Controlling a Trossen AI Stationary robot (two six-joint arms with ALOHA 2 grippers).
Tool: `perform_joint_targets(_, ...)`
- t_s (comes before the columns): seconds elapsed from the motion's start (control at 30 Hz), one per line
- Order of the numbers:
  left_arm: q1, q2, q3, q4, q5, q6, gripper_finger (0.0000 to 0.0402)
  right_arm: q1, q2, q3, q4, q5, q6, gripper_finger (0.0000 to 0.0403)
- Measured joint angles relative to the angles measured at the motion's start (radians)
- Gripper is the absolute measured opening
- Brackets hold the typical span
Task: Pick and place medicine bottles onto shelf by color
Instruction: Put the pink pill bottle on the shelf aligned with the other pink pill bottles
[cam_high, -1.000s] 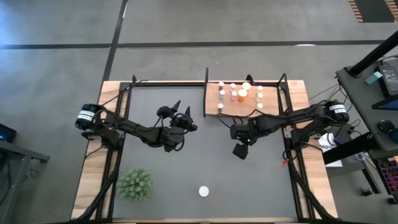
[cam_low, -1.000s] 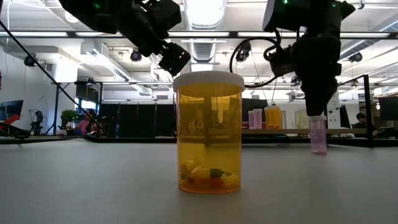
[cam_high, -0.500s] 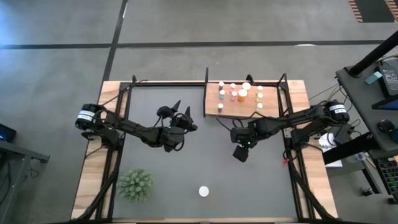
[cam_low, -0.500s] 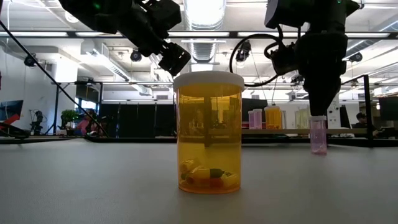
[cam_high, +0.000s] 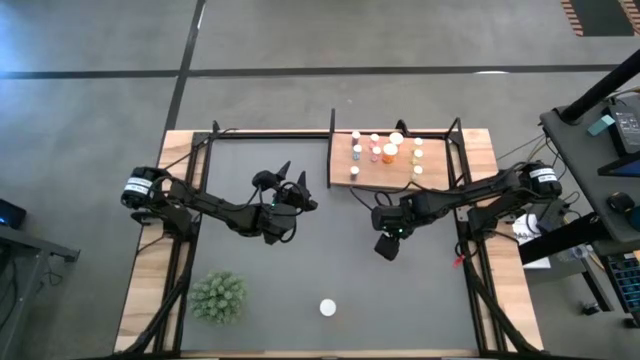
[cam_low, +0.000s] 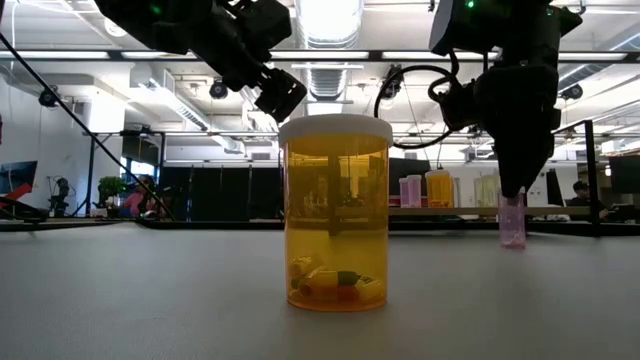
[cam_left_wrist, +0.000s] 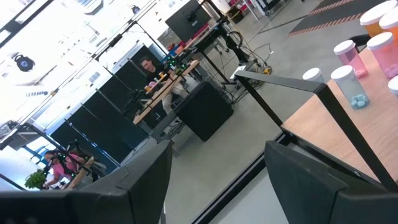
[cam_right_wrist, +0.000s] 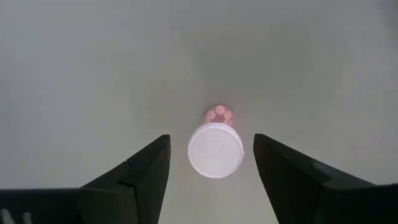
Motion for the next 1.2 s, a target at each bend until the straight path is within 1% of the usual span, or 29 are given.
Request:
perform_joint_targets(0.83, 0.000, 0.000, 0.000, 0.000, 0.000, 0.000, 0.0240, 0.000, 0.000, 0.000, 0.011, 0.002, -0.001, 0.0219)
perform_joint_targets(1.0, 0.000, 0.000, 0.000, 0.000, 0.000, 0.000, 0.0240, 0.000, 0.000, 0.000, 0.021, 0.041, -0.001, 0.0219)
perform_joint_targets(1.2, 0.000, 0.000, 0.000, 0.000, 0.000, 0.000, 0.0240, 0.000, 0.000, 0.000, 0.020, 0.040, -0.019, 0.0219)
